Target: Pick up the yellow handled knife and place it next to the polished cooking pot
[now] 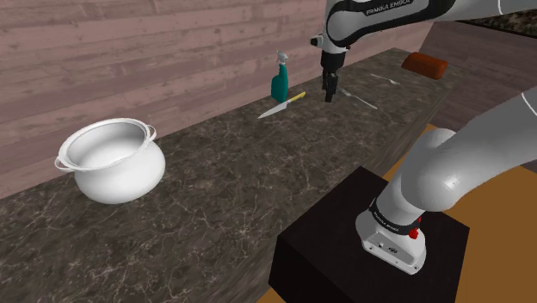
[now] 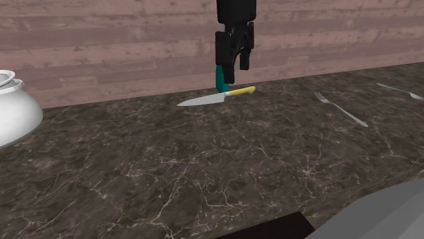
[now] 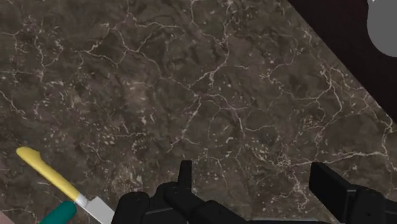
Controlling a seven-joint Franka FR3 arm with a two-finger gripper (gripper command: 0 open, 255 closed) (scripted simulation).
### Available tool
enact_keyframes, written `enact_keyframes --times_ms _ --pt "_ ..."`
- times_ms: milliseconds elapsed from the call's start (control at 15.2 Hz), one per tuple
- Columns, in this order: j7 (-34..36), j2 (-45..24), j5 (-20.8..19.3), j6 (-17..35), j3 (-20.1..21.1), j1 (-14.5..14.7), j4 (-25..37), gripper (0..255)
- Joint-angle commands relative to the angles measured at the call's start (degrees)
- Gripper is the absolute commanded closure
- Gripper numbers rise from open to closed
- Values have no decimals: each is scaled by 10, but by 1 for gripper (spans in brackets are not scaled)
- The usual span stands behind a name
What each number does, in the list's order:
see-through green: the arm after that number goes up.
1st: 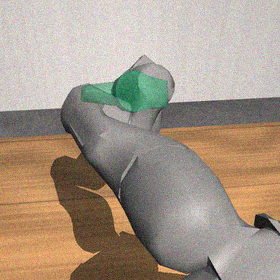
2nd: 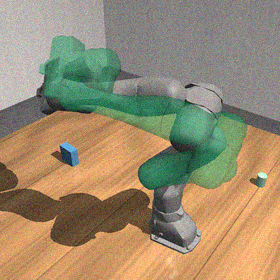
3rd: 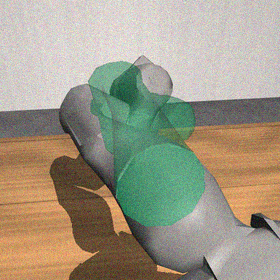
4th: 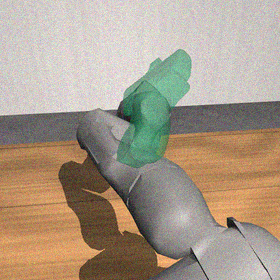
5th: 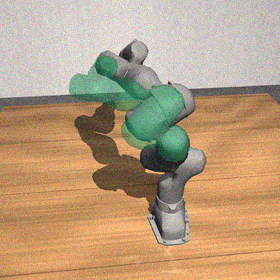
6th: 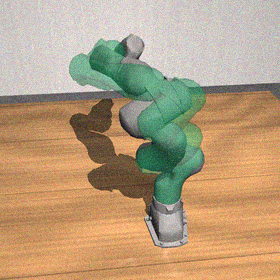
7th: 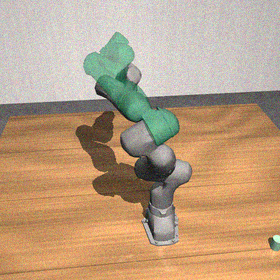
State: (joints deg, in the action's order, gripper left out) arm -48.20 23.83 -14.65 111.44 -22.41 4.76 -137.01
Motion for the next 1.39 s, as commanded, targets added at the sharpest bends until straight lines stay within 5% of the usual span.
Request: enact_keyframes --times_ms 0,594,1320 --pt "-61 -44 6 30 -26 10 21 0" --pt "-341 -268 124 131 -91 37 145 0" --pt "-619 -526 270 141 -16 -39 376 0"
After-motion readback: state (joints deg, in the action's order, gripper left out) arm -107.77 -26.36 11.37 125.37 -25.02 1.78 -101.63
